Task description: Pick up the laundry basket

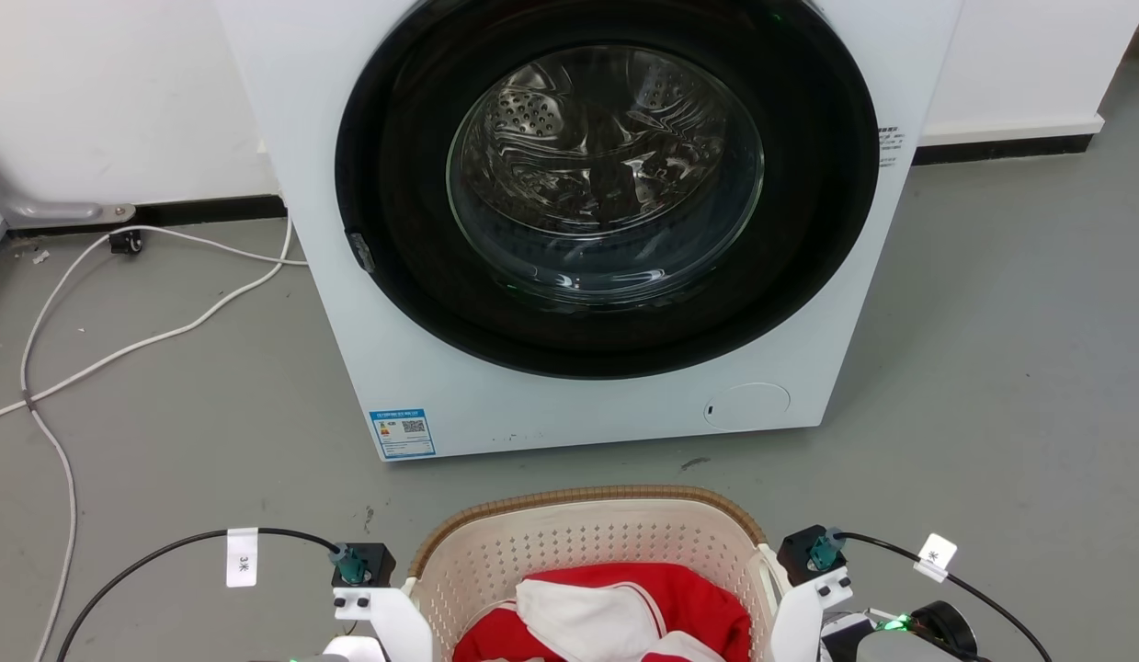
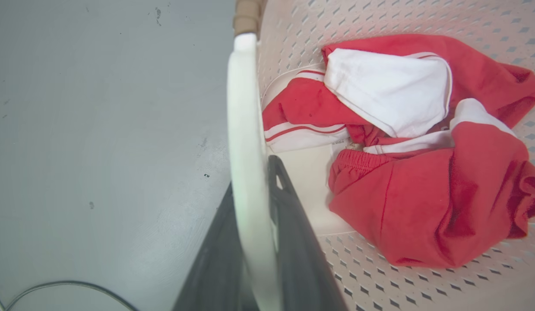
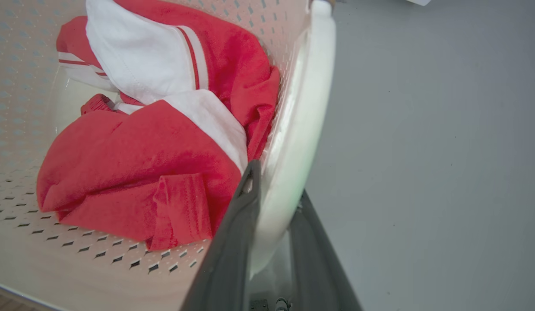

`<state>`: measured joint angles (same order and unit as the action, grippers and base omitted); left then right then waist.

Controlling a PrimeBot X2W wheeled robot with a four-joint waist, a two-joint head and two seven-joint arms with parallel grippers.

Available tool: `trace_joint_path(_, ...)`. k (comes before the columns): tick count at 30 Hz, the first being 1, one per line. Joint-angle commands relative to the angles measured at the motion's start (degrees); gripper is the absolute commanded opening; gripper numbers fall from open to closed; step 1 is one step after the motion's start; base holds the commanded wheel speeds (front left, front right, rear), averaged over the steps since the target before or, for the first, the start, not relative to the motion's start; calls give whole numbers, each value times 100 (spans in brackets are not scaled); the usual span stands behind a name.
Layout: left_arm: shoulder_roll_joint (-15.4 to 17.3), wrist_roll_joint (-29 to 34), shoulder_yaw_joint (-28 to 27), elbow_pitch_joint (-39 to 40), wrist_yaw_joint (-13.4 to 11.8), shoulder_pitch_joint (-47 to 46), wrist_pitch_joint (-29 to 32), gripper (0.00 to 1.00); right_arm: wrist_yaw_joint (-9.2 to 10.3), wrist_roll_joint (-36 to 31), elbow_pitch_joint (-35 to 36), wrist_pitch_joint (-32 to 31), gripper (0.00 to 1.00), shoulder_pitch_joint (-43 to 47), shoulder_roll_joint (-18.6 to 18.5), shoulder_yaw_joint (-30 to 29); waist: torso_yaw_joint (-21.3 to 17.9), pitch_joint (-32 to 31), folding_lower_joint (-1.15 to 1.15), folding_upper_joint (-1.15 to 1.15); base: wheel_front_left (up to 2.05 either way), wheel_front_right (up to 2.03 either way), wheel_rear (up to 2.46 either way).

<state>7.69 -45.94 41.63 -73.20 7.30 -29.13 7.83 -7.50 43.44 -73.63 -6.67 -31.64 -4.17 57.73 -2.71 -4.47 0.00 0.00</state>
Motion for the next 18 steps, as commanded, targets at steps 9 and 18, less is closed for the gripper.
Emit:
trace_joint_path(9,-12,-101,96,9,28,0,-48,0,2,105,1,-3,0,-22,-14,108,11,9,0,0,0,0,0)
trace_joint_path(18,-3,-192,172,-2,28,-27,-57,0,2,200,-6,-10,0,-45,-23,193,17,17,0,0,0,0,0)
